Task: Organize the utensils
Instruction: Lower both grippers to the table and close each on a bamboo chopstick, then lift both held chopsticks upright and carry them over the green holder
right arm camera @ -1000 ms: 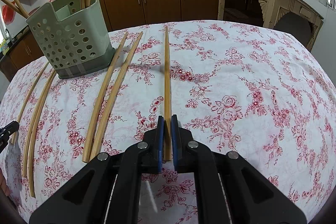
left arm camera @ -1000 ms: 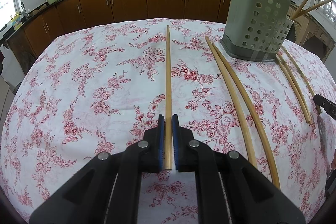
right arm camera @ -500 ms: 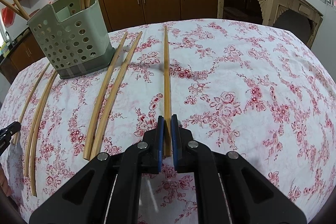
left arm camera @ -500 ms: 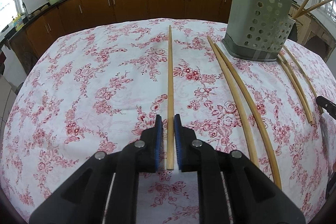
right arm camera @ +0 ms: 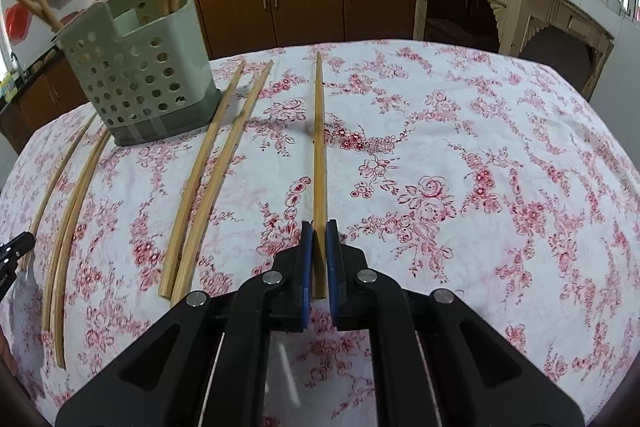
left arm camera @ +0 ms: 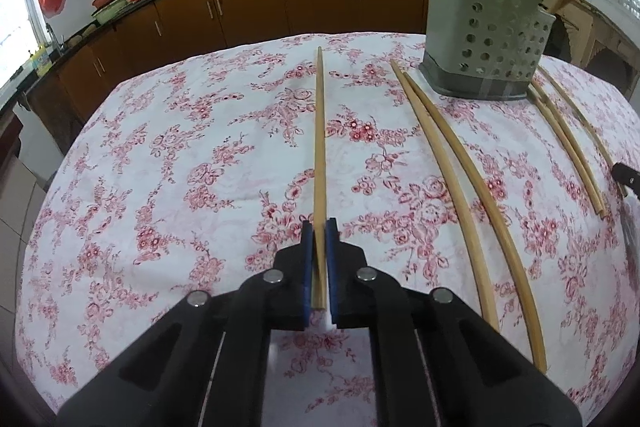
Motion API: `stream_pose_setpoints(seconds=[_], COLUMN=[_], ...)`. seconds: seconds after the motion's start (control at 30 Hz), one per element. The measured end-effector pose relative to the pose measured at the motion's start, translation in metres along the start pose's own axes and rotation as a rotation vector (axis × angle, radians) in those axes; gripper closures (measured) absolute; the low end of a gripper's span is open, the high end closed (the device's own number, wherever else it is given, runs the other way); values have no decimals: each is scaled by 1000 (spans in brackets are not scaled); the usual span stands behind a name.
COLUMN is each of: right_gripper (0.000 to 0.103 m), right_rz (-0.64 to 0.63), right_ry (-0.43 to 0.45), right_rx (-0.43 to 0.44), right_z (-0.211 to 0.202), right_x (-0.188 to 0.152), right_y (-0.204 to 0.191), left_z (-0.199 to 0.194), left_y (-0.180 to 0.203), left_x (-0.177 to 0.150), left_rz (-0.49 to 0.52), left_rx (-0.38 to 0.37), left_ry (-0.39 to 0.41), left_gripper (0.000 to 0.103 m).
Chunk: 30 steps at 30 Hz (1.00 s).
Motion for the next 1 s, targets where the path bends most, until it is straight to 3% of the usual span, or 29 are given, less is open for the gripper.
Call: stream_pose_setpoints(seconds=[0.37, 0.63, 1.0], right_gripper=[96, 96, 96], right_rz=[-24, -31, -48], right_ry=[121, 244, 424], right_rx=[11, 8, 41], right_z=[-52, -96, -157], right_x=[4, 19, 56], right_y=[1, 5, 4], left_z=[-31, -85, -153], left_y=[-4, -17, -41], left_x=[-6, 7, 51], left_rz=[22, 36, -17], left_rx=[-12, -12, -58], left_ry=[53, 201, 390], left_gripper=[95, 96, 96])
Point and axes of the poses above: each gripper's, at about its wrist camera, not at the fingertips, and z roughly the way its jaws point, y to its right, x to its top, the point moved 1 cm from there along z, roughly the way its jaws point, and after that the axes turned 6 degrees about x, right-handed, at the moved point
